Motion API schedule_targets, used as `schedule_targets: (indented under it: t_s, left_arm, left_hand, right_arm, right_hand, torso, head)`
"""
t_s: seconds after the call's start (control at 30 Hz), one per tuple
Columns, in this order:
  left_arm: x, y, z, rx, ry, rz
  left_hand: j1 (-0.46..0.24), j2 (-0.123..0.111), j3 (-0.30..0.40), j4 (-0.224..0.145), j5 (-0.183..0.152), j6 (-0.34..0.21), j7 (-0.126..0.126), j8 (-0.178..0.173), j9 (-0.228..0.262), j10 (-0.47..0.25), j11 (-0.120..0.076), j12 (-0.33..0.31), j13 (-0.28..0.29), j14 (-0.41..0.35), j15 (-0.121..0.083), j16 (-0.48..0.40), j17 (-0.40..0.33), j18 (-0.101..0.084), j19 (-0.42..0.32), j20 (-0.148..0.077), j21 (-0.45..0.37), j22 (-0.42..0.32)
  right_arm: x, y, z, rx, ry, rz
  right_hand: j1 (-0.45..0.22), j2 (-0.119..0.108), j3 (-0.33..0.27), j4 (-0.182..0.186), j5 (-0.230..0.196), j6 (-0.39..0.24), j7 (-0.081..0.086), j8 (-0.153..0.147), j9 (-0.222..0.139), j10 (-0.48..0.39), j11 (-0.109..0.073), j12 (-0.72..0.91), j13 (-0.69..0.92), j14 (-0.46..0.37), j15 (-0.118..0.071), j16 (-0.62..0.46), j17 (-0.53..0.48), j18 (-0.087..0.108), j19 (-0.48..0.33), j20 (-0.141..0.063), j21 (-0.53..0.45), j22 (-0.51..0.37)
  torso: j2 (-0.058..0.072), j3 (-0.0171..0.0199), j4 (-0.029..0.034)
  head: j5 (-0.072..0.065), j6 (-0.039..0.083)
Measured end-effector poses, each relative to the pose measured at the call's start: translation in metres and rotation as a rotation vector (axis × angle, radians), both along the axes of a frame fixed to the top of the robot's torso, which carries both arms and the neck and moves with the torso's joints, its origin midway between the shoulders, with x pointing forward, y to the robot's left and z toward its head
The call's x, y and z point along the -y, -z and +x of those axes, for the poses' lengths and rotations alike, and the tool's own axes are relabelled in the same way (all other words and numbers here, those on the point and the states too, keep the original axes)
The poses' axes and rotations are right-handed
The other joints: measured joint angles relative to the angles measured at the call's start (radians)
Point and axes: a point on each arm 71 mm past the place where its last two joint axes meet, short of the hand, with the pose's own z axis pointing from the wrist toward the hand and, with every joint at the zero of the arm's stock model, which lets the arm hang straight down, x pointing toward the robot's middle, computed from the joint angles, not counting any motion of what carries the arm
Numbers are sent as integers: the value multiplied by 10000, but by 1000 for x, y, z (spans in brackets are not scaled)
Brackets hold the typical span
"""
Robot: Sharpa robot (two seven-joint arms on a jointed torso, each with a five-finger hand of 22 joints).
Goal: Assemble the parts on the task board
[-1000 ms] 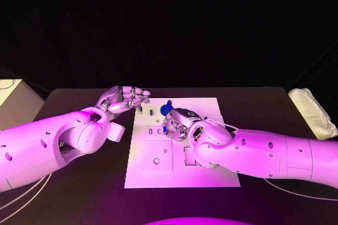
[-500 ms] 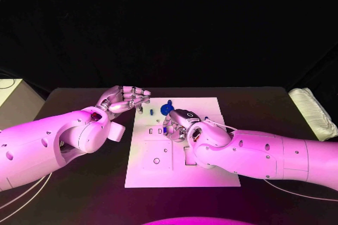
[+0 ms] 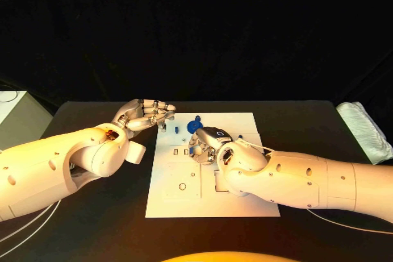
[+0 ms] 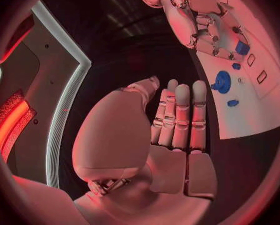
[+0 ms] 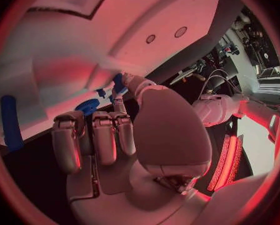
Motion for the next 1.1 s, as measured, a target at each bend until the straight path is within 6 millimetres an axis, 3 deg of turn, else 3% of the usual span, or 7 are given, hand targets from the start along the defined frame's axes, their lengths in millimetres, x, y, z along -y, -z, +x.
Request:
schedule_targets:
  t_s: [0.87, 1.1]
  left_arm:
    - [-1, 0, 0, -14, -2, 65]
    - [-1, 0, 0, -17, -1, 82]
  left_hand:
    - [-26, -27, 0, 1, 0, -35, -34, 39, 8, -71, -1, 215, 141, 0, 0, 86, 9, -1, -37, -37, 38, -2]
    - [-26, -27, 0, 1, 0, -35, -34, 38, 7, -70, -1, 215, 154, 0, 1, 86, 9, -1, -37, -37, 38, -2]
  right_arm:
    - [3, 4, 1, -28, 57, -94]
    - [4, 5, 1, -30, 67, -100]
  right_hand:
    - [-472, -287, -5, 6, -287, -136, 66, -5, -55, 0, 0, 0, 8, 0, 0, 0, -1, 0, 0, 0, 0, -3]
    - [-727, -541, -419, 50, -219, -552, 183, -204, -165, -2, 74, 0, 8, 0, 0, 0, -1, 0, 0, 0, 0, -4]
  torso:
    - [-3, -1, -9]
    - [-4, -2, -8]
  head:
    - [7, -62]
    - [-2, -72]
